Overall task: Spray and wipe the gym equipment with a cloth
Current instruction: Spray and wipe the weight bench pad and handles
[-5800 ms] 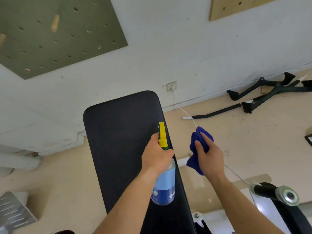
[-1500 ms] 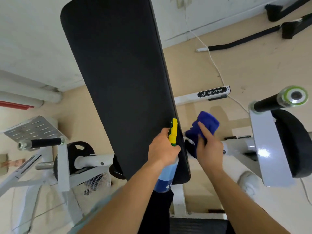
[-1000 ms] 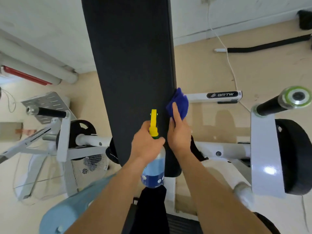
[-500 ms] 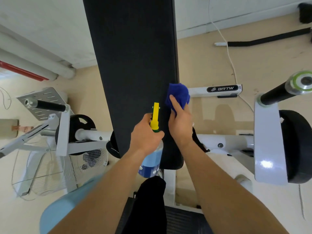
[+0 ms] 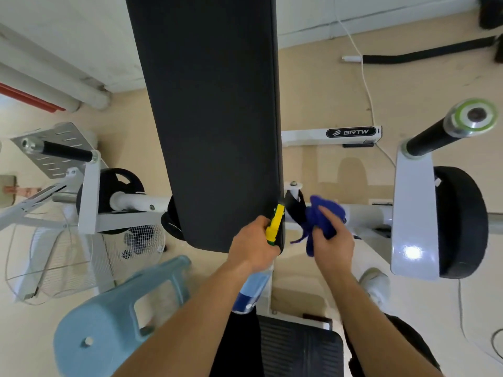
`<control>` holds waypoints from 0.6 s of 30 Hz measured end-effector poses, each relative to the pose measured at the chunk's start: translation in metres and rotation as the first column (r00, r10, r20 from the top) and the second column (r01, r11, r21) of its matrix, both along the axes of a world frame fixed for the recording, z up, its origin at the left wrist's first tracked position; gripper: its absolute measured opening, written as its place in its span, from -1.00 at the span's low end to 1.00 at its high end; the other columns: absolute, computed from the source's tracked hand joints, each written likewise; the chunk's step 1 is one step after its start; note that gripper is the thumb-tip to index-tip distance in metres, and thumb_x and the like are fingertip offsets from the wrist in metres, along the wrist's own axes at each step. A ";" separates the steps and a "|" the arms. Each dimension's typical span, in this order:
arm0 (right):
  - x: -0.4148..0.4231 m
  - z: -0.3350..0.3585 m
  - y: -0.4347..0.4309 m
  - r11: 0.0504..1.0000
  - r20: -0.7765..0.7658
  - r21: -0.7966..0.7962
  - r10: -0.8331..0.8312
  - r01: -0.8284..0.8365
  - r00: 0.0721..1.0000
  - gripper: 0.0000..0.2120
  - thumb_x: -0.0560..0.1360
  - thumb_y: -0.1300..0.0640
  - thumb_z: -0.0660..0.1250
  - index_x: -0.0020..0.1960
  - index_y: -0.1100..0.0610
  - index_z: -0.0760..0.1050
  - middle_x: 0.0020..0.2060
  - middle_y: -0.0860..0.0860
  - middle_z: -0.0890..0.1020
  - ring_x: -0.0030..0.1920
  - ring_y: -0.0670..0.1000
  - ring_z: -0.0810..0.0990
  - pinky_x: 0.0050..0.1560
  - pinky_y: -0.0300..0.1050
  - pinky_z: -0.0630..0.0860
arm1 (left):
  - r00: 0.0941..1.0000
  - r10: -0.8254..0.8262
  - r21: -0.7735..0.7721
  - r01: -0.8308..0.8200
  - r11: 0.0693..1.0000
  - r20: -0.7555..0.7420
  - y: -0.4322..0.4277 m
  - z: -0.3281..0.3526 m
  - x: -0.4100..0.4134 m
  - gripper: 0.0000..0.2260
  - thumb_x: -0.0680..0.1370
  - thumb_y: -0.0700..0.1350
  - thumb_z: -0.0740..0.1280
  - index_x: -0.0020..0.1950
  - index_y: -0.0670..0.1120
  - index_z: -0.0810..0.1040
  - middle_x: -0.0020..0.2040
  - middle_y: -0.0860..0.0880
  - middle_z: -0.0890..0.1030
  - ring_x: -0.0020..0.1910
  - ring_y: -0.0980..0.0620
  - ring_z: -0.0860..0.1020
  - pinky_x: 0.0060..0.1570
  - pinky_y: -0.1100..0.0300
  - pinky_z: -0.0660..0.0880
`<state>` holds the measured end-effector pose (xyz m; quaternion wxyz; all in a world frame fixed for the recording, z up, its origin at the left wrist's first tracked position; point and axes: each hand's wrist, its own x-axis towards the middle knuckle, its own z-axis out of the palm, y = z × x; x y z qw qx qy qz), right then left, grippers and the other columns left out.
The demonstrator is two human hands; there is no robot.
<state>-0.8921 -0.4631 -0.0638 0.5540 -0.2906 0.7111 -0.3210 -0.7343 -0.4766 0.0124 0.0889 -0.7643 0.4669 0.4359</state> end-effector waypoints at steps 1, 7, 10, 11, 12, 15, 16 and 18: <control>-0.003 0.006 -0.014 0.998 0.020 -0.048 -0.029 0.030 0.999 -0.56 0.54 0.37 0.28 0.36 0.05 0.51 0.05 -0.03 0.59 -0.12 -0.32 0.59 -0.20 -0.46 0.49 | 1.000 -0.012 0.016 0.012 1.000 0.004 0.004 -0.003 -0.002 -0.70 0.48 -0.10 0.48 0.10 0.08 0.43 -0.05 0.03 0.59 -0.05 -0.05 0.60 0.06 -0.04 0.59; 0.062 0.002 -0.079 0.944 -0.007 -0.267 0.201 -0.196 0.980 -0.53 0.67 0.17 0.14 0.56 -0.05 0.25 0.19 -0.11 0.51 0.18 -0.02 0.55 0.14 -0.29 0.37 | 0.998 -0.026 -0.038 0.028 0.999 0.059 0.009 -0.004 0.016 -0.74 0.44 -0.12 0.44 -0.03 0.08 0.39 -0.14 0.04 0.57 -0.15 -0.04 0.56 -0.09 0.07 0.50; 0.095 -0.026 -0.039 0.925 -0.224 -0.247 0.234 -0.287 0.946 -0.47 0.67 0.12 0.16 0.59 -0.12 0.13 0.18 0.15 0.57 0.02 0.18 0.57 -0.05 -0.13 0.39 | 0.994 0.070 -0.151 -0.056 0.987 0.088 -0.007 0.011 0.038 -0.71 0.43 -0.14 0.45 0.03 0.12 0.44 -0.23 0.13 0.54 -0.27 0.12 0.50 -0.20 0.15 0.37; 0.098 -0.037 -0.014 0.921 -0.254 -0.242 0.244 -0.306 0.936 -0.45 0.65 0.15 0.19 0.59 -0.10 0.15 0.20 0.19 0.57 0.00 0.22 0.59 -0.09 -0.12 0.41 | 0.990 0.098 -0.185 -0.079 0.980 0.097 -0.015 0.015 0.045 -0.71 0.43 -0.14 0.44 0.07 0.12 0.47 -0.23 0.14 0.54 -0.27 0.14 0.50 -0.19 0.16 0.37; 0.097 -0.047 0.014 0.913 -0.272 -0.214 0.285 -0.346 0.919 -0.42 0.63 0.15 0.23 0.59 -0.11 0.15 0.19 0.21 0.58 -0.04 0.23 0.60 -0.11 -0.10 0.45 | 0.989 0.110 -0.214 -0.086 0.973 0.102 -0.023 0.018 0.051 -0.70 0.44 -0.14 0.44 0.09 0.11 0.48 -0.24 0.15 0.53 -0.27 0.14 0.49 -0.17 0.15 0.37; 0.080 -0.065 0.087 0.903 -0.152 0.050 0.430 -0.427 0.890 -0.38 0.64 0.08 0.23 0.56 -0.26 0.02 0.05 0.15 0.64 -0.18 0.09 0.58 -0.13 -0.03 0.55 | 0.992 0.046 -0.269 -0.014 0.963 0.114 -0.047 0.024 0.056 -0.71 0.46 -0.13 0.43 0.10 0.11 0.44 -0.24 0.14 0.49 -0.28 0.14 0.46 -0.18 0.14 0.35; 0.073 -0.064 0.101 0.871 -0.100 0.166 0.481 -0.462 0.871 -0.40 0.64 0.06 0.22 0.56 -0.24 0.02 0.03 0.12 0.65 -0.18 0.04 0.57 -0.09 -0.01 0.56 | 0.993 0.018 -0.281 0.016 0.960 0.117 -0.054 0.025 0.055 -0.70 0.47 -0.13 0.43 0.12 0.11 0.43 -0.23 0.14 0.48 -0.28 0.13 0.46 -0.21 0.15 0.34; 0.067 -0.057 0.109 0.840 -0.075 0.256 0.511 -0.479 0.856 -0.44 0.65 0.06 0.21 0.59 -0.11 0.11 0.06 0.07 0.65 -0.13 0.00 0.57 -0.03 -0.04 0.57 | 0.994 -0.010 -0.300 0.041 0.953 0.105 -0.063 0.026 0.051 -0.69 0.48 -0.12 0.43 0.16 0.09 0.44 -0.21 0.14 0.48 -0.27 0.12 0.46 -0.22 0.15 0.34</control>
